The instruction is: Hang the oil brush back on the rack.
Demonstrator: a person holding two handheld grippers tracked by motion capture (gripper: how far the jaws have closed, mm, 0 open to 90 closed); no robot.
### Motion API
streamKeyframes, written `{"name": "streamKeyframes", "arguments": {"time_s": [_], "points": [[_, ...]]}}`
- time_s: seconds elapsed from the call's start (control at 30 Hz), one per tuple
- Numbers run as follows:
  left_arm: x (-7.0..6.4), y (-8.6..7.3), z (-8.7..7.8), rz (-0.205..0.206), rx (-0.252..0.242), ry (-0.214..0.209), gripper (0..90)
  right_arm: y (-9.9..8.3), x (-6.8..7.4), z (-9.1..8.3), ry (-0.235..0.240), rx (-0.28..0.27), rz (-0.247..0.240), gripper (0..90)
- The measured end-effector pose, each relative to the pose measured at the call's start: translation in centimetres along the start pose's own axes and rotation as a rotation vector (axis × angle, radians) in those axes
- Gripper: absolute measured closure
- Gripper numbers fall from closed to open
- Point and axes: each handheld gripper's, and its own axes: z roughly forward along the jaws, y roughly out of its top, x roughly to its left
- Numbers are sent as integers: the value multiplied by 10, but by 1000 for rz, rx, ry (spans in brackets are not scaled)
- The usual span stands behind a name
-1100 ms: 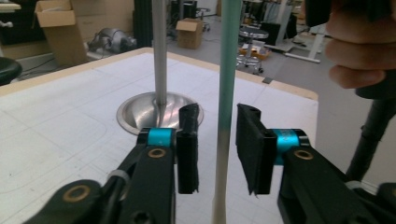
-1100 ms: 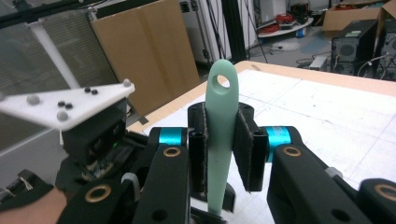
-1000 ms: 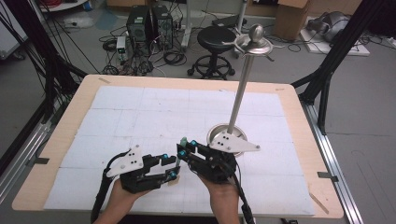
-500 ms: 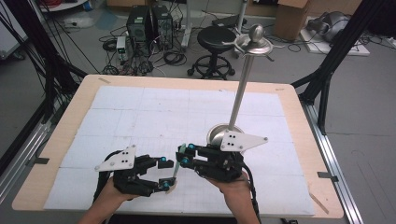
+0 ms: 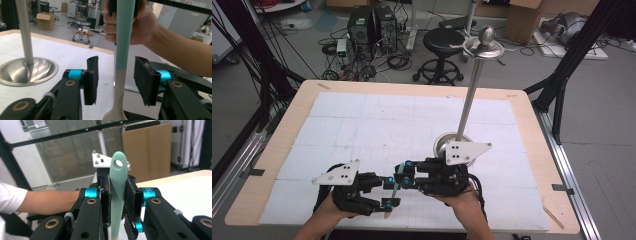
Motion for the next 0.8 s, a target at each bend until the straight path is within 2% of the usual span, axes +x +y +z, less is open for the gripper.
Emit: {"name": "streamKeyframes", "arguments": {"time_s": [0.13, 0.47, 0.67, 0.8], "points": [[-2, -1, 1, 18, 17, -30, 644, 0, -1, 1, 33, -12, -9, 766], [-3, -2, 2, 33, 26, -56, 737, 0, 0, 2, 85, -5, -29, 766], [-5, -2, 2, 49, 26, -49, 812, -1, 0, 1, 87, -7, -33, 766], [-4, -2, 2, 60, 30, -3, 818, -2, 0, 1, 62, -9, -30, 751]]}}
